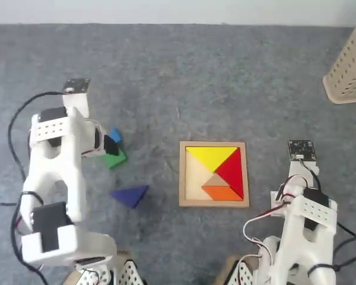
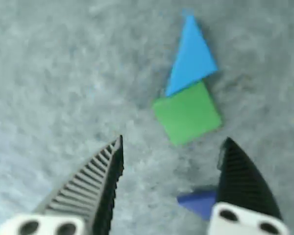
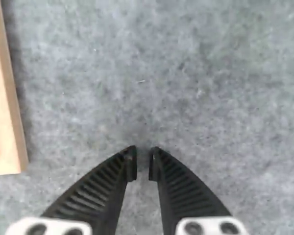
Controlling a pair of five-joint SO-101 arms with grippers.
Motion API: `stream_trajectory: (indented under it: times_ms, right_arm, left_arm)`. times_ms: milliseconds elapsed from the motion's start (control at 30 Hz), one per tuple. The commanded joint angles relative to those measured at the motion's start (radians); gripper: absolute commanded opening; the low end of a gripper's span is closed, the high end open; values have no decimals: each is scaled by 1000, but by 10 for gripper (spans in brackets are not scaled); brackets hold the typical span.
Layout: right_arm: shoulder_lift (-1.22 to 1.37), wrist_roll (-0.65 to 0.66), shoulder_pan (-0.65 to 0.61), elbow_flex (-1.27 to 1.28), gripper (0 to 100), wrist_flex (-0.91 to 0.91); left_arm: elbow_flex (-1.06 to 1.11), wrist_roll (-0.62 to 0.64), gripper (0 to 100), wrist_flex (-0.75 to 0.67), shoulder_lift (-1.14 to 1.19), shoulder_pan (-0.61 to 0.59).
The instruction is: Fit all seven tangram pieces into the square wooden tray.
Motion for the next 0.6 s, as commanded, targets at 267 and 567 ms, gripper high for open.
stream_trajectory:
  times_ms: [267,567]
  right_arm:
    - [-30,-2,-13,-5,84,-8]
    - [-30,-2,-16,-5,84,-10]
  left_arm:
    - [-94,324,323,-17,215,92]
    - [-147,316,303,-34,308,23]
